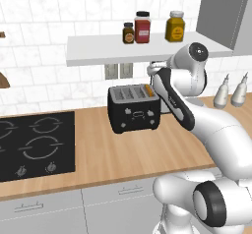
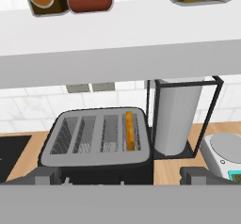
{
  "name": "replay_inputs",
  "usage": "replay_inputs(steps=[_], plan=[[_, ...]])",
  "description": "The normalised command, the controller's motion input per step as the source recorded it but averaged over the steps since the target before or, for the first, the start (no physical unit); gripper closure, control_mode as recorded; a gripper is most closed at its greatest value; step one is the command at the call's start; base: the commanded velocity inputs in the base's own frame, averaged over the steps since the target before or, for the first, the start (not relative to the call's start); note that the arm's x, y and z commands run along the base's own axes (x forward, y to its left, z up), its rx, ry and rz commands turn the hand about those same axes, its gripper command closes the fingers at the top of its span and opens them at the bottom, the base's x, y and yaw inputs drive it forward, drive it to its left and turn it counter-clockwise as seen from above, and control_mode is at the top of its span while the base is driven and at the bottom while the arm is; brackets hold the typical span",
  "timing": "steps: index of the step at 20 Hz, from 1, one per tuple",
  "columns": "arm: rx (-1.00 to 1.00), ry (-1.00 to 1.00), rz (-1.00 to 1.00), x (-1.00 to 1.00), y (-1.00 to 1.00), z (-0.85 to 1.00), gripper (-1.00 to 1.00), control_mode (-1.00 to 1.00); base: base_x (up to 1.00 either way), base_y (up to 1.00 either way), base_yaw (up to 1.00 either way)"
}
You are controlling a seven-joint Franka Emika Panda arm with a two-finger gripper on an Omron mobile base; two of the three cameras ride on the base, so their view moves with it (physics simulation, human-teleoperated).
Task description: Start the toaster. Once the lever pops up, take the bread to the plate on the dining counter.
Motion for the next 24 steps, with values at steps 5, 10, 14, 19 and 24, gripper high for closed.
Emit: replay_inputs(steps=[5, 10, 14, 19, 24], plan=[[0.00, 0.00, 0.00, 0.00, 0.00, 0.00, -1.00, -1.00, 0.00, 0.00, 0.00], [0.00, 0.00, 0.00, 0.00, 0.00, 0.00, -1.00, -1.00, 0.00, 0.00, 0.00], [0.00, 0.00, 0.00, 0.00, 0.00, 0.00, -1.00, -1.00, 0.00, 0.00, 0.00], [0.00, 0.00, 0.00, 0.00, 0.00, 0.00, -1.00, -1.00, 0.00, 0.00, 0.00], [0.00, 0.00, 0.00, 0.00, 0.00, 0.00, -1.00, -1.00, 0.00, 0.00, 0.00]])
